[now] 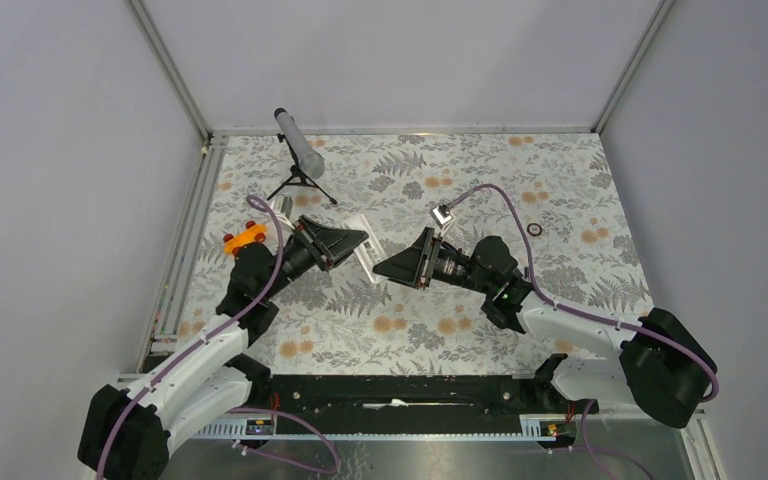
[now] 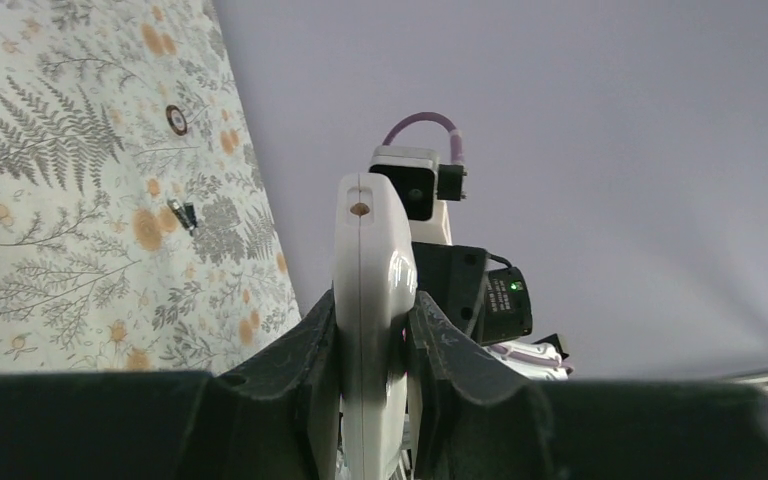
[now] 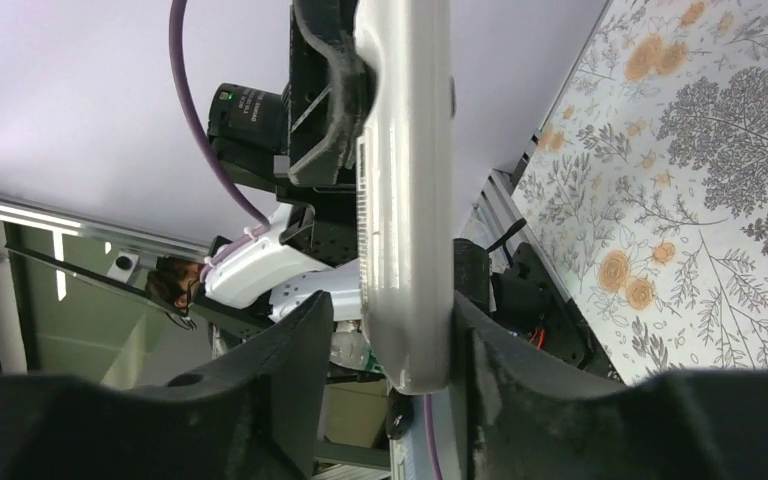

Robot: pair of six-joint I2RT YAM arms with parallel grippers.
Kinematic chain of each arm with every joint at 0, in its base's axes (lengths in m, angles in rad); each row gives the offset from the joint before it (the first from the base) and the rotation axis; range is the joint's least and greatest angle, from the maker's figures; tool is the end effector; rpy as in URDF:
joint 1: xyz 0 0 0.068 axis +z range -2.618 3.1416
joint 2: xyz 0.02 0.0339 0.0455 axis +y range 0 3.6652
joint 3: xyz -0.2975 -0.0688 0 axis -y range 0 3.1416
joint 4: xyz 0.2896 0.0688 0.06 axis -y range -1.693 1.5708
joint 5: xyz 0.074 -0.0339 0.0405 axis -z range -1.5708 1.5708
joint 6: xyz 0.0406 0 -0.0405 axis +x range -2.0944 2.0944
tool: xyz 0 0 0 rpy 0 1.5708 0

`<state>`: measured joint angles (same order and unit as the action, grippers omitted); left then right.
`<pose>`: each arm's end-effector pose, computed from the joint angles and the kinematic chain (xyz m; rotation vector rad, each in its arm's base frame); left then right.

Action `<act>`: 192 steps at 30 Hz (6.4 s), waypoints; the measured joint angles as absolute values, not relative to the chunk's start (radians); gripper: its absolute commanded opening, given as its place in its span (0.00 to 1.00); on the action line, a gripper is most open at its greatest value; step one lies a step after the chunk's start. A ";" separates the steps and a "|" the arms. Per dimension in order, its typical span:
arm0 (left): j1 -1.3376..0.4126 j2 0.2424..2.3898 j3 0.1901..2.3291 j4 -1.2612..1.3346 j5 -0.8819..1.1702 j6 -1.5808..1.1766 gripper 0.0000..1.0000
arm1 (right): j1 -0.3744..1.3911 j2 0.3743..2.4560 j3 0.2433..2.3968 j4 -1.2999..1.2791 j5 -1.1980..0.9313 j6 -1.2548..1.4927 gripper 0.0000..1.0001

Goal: Load the batteries into the remote control

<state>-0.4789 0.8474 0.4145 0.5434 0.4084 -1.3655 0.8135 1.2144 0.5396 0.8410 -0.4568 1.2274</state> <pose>0.1893 -0.1165 0.2817 -0.3752 1.7102 -1.7320 0.1853 0.2221 0.2765 -0.1078 1.7604 1.9197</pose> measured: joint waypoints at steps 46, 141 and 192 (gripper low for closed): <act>-0.363 0.744 0.575 0.276 0.625 -1.152 0.59 | 0.818 1.226 0.657 0.733 -0.622 1.209 0.23; -0.359 0.785 0.301 0.568 0.333 -1.085 0.00 | 0.813 1.338 0.687 0.524 -0.220 1.283 0.24; -0.411 0.952 0.342 0.568 0.105 -0.941 0.00 | 0.841 1.500 0.857 0.289 -0.100 1.235 0.24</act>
<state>-0.4114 0.9520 0.3420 0.5682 0.1051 -0.9409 0.8410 1.5002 0.8566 0.2886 -0.1001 1.2354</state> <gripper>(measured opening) 0.275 0.237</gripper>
